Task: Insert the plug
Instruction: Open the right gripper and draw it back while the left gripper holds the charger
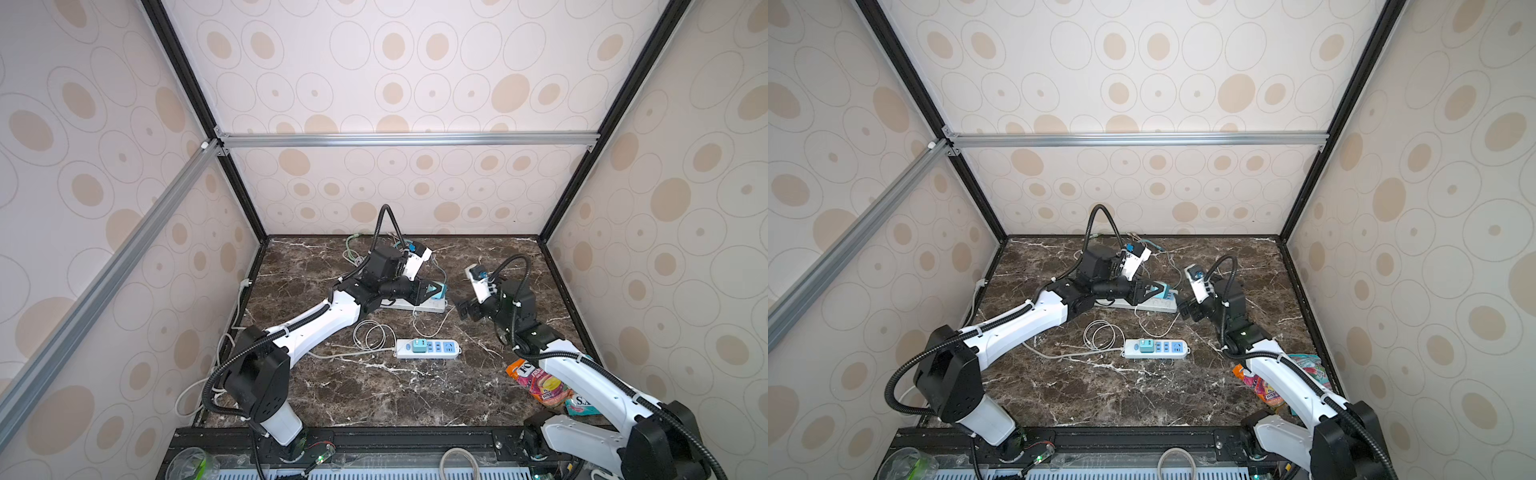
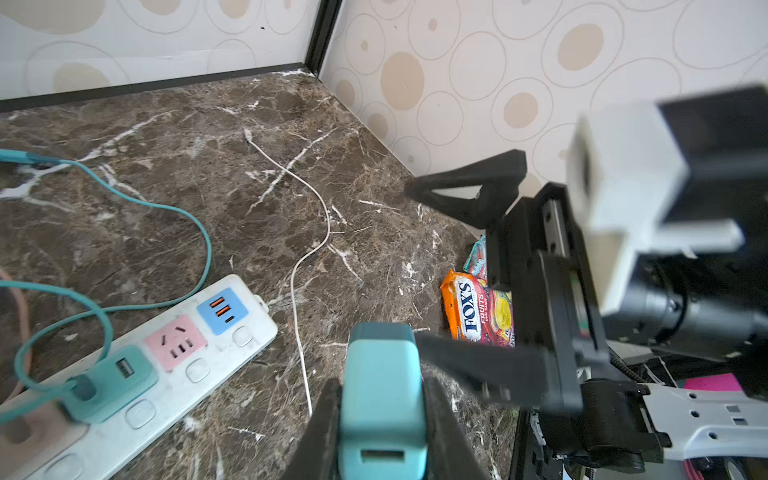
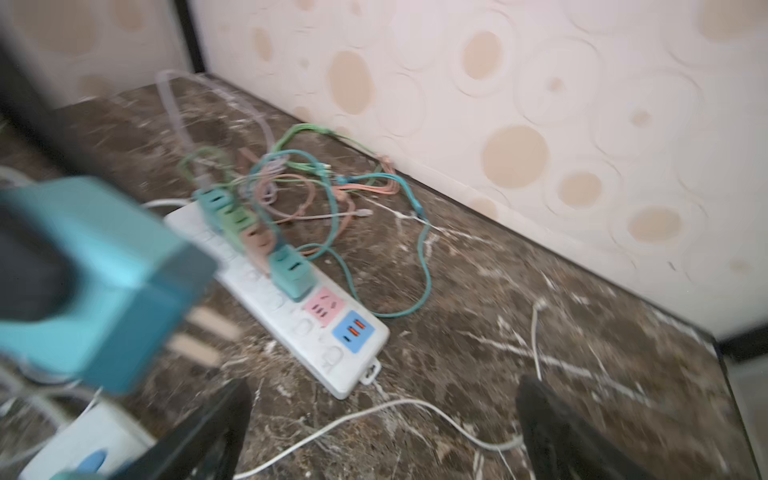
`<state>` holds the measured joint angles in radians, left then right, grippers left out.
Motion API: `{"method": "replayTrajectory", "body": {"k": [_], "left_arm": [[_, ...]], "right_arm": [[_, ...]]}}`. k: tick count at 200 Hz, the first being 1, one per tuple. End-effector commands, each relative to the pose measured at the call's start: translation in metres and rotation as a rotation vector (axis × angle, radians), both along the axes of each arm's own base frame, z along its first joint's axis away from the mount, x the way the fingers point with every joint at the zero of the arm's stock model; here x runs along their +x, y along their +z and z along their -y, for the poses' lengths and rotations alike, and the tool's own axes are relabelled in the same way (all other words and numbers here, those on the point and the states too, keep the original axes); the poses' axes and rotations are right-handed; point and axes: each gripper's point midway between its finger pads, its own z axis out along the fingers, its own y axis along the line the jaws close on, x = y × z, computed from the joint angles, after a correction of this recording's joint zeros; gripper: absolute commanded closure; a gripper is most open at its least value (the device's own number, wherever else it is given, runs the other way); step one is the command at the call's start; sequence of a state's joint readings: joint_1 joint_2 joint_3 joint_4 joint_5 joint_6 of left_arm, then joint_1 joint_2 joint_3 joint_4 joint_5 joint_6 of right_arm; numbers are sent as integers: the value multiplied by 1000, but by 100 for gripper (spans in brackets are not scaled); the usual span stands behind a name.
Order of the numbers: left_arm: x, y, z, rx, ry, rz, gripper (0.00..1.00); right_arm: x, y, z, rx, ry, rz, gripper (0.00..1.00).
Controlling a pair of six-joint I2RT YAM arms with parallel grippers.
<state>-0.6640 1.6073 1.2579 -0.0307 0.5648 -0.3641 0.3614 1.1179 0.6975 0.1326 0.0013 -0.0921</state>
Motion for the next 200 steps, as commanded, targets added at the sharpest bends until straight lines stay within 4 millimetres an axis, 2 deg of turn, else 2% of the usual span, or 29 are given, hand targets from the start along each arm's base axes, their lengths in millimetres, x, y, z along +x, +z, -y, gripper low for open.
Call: {"method": "replayTrajectory", "body": {"k": [1, 15, 34, 57, 109, 162, 200], "left_arm": [[6, 21, -5, -36, 36, 60, 100], [3, 36, -2, -97, 21, 66, 100], [-3, 60, 1, -187, 0, 76, 100], [-9, 79, 3, -258, -31, 100, 100], [-17, 86, 1, -275, -49, 117, 100], [-22, 88, 0, -288, -69, 120, 100], [-27, 86, 0, -293, -87, 111, 100]], "right_arm": [[7, -20, 41, 245, -382, -226, 0], [3, -40, 45, 317, -490, -361, 3], [-4, -60, 39, 417, -574, -509, 3], [-4, -76, 11, 608, -544, -629, 6], [-10, -125, -12, 794, -602, -817, 9], [-5, -147, -61, 899, -449, -990, 10], [0, -157, -90, 956, -392, -1048, 22]]}}
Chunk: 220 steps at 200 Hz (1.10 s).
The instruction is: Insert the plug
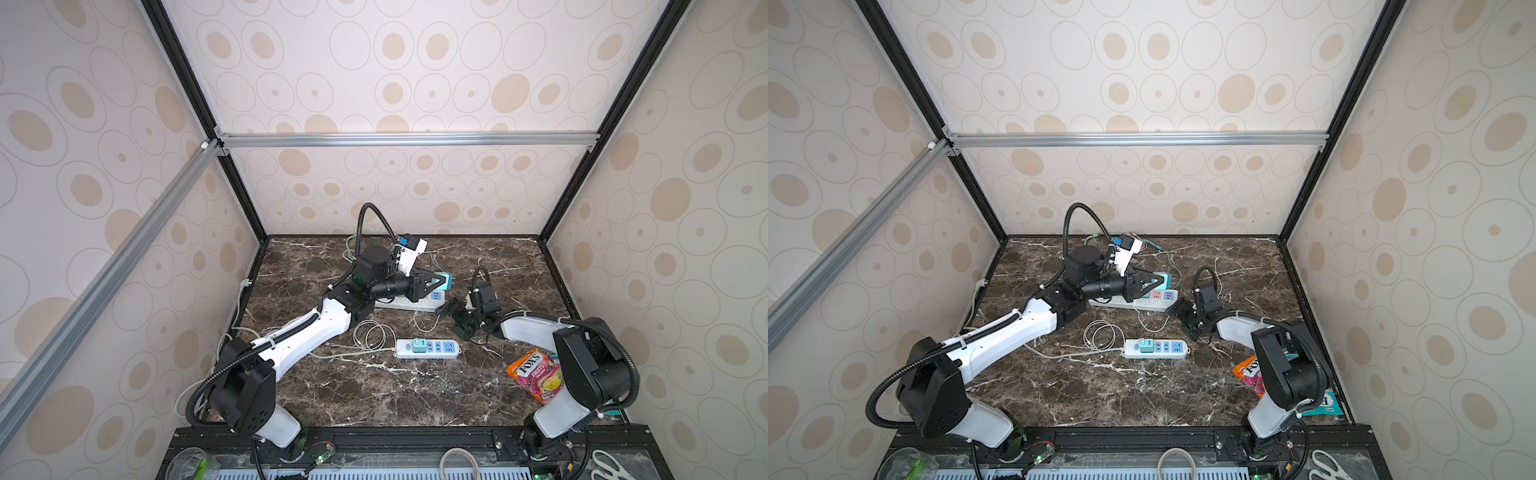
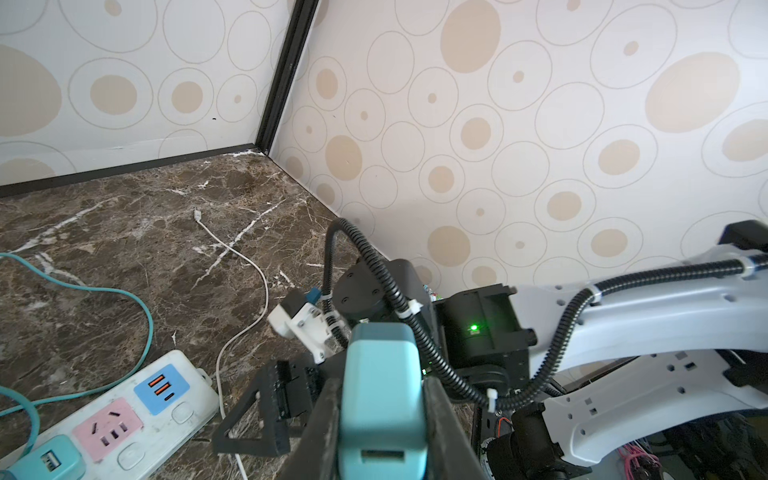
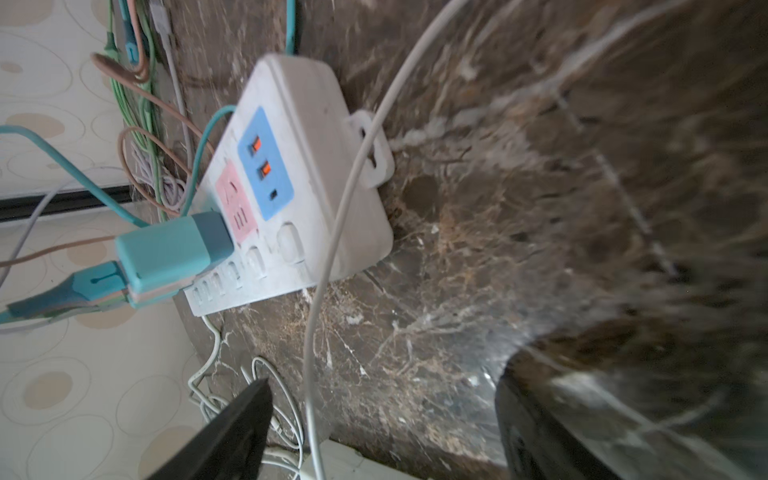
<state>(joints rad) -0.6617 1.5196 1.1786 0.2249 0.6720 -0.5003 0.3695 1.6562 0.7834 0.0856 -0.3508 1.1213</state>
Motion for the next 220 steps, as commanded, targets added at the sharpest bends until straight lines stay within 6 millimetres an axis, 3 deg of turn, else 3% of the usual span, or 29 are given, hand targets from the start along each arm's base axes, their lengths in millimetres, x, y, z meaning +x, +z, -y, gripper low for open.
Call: {"method": "replayTrajectory", "body": {"k": [1, 39, 78, 96, 121, 166, 220], "left_arm": [[-9, 26, -4, -60, -23, 49, 100], [-14, 26, -7, -60, -31, 51, 100], [-15, 27, -6, -58, -42, 65, 100], [-19, 26, -5, -60, -64, 60, 100], [-32, 29, 3, -56, -120, 98, 100], [-47, 21, 19, 7, -174, 135, 100], [-54, 20, 31, 30, -201, 166, 100]], "right_arm": [[8, 11, -28, 111, 14, 11, 22], [14, 8, -36, 133, -1, 43, 34], [23, 12, -31, 131, -40, 111, 60], [31, 28, -22, 161, -108, 217, 76], [37, 53, 1, 172, -225, 365, 89], [40, 91, 21, 105, -241, 526, 98], [43, 132, 70, 35, -345, 707, 100]]}}
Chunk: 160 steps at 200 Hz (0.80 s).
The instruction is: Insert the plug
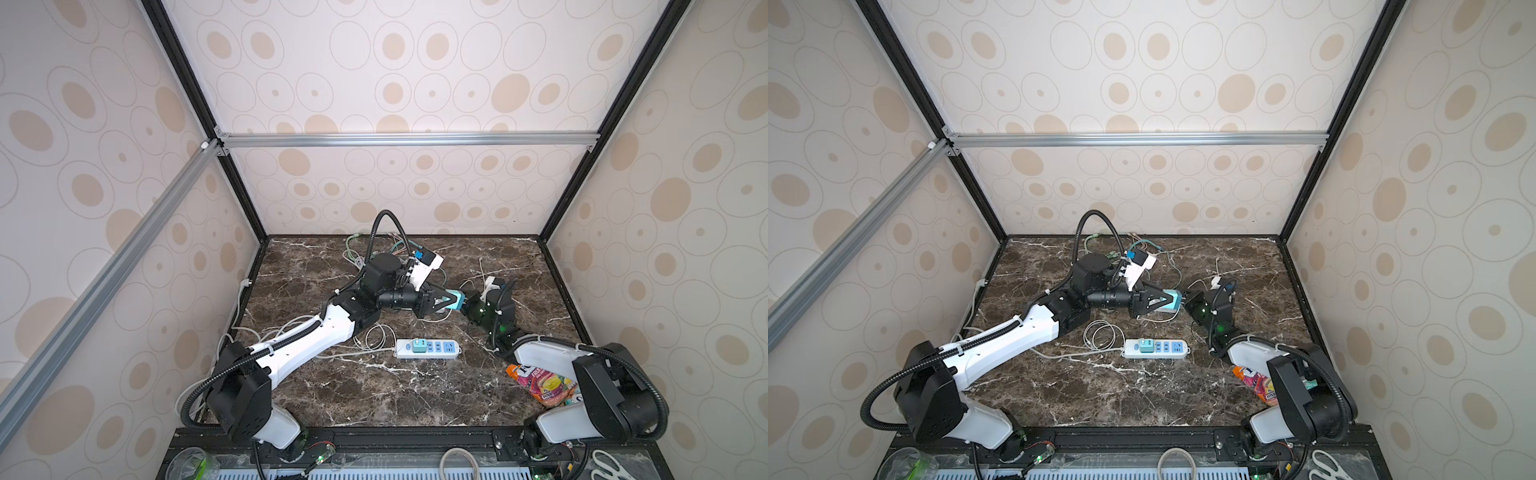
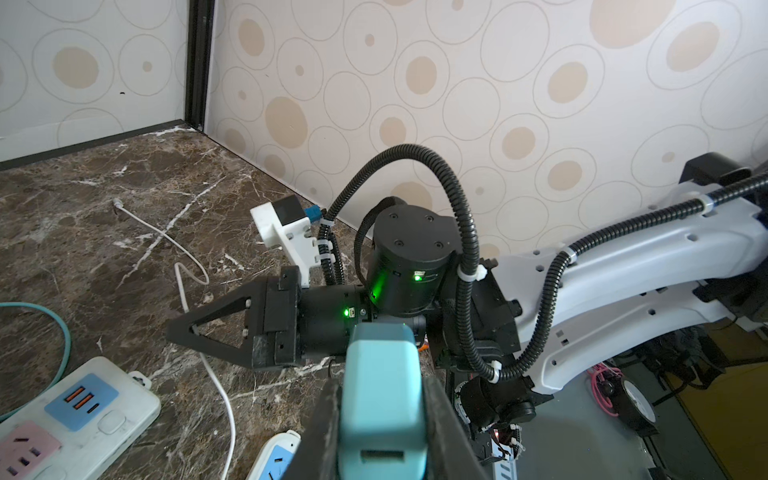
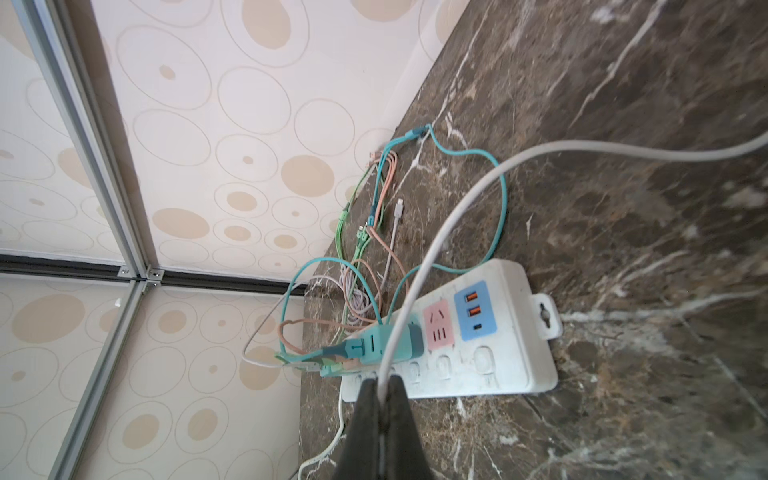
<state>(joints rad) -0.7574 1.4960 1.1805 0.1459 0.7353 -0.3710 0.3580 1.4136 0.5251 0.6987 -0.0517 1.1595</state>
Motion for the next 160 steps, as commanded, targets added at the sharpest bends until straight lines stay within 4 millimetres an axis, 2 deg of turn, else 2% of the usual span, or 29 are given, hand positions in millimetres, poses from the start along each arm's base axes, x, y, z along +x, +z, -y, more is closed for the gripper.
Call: {"method": "replayTrajectory", "body": {"k": [1, 24, 27, 66, 95, 126, 160], "left_arm": [[-2, 24, 6, -29, -24, 90, 100], [4, 26, 17, -41, -27, 91, 100], [5, 26, 18, -43, -28, 93, 100], [16, 28, 46, -66, -91, 123, 100], [14, 26, 66, -26, -173, 215, 100], [12, 4, 78, 133, -245, 295, 100], [17, -30, 82, 351, -290, 319, 100]], "right_arm": [[4, 26, 26, -40, -78, 108, 100], [2, 39, 43, -51, -117, 155, 100], [4, 39, 53, -54, -143, 152, 100], [7, 38, 96, -100, -233, 124, 100], [16, 36, 125, -130, -265, 102, 100], [39, 48, 130, -182, -196, 143, 100], [64, 66, 114, -210, -67, 224, 100]]}}
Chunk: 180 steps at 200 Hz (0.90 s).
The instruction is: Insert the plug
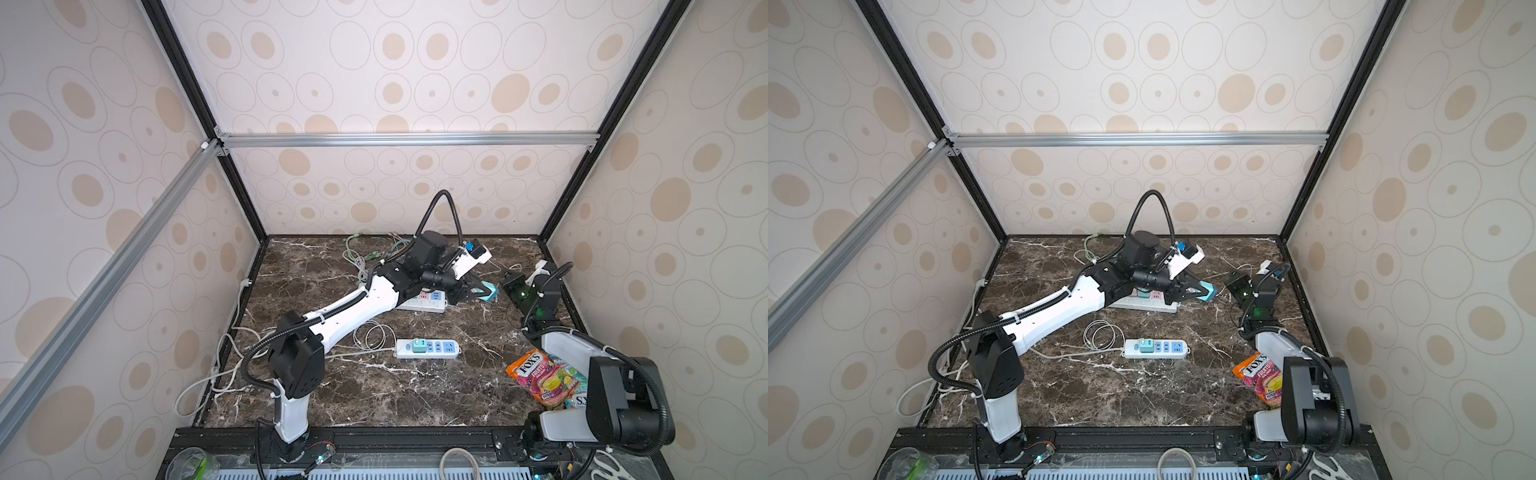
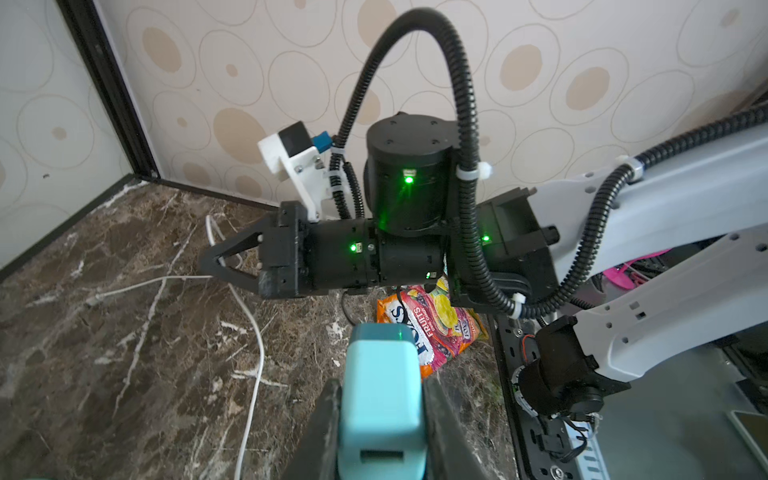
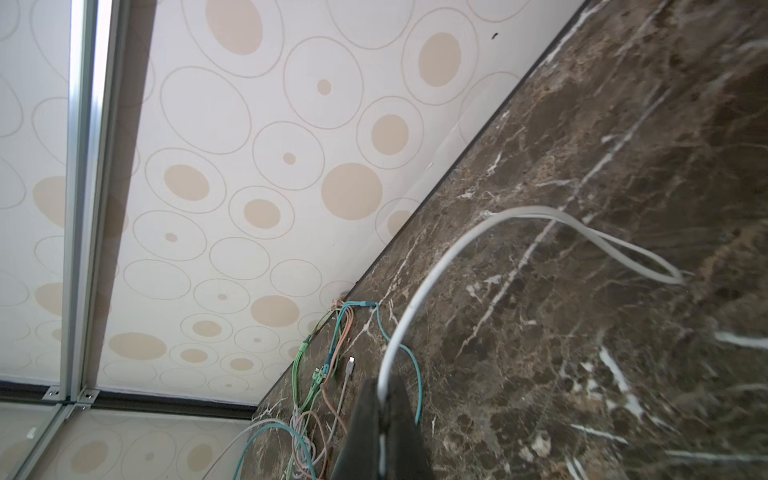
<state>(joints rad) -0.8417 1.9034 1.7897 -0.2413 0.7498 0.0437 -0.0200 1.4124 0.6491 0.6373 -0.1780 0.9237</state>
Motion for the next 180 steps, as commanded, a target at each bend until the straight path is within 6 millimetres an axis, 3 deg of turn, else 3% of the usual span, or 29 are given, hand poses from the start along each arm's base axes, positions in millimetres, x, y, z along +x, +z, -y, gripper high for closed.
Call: {"method": "replayTrajectory", "body": {"k": [1, 50, 96, 114, 136, 164, 180], "left_arm": [[-8, -32, -7, 200, -62, 70, 100], [-1, -57, -5, 376, -38, 148, 100], [-1, -68, -6, 430, -27, 160, 100], [1, -76, -7, 447, -20, 159, 100], [4, -96, -8, 491, -20, 155, 100], [9, -124, -7, 556, -25, 132, 100], [14, -138, -8, 602, -10, 123, 100]], "right_arm": [[16, 25, -19, -51, 137, 88, 100], [52, 51, -22, -118, 194, 171, 100], [86, 107, -42, -272, 346, 312, 100], [92, 117, -47, -320, 386, 337, 96], [94, 86, -42, -301, 362, 282, 92], [87, 19, -33, -268, 343, 121, 87], [78, -21, -11, -224, 254, -60, 70]]}}
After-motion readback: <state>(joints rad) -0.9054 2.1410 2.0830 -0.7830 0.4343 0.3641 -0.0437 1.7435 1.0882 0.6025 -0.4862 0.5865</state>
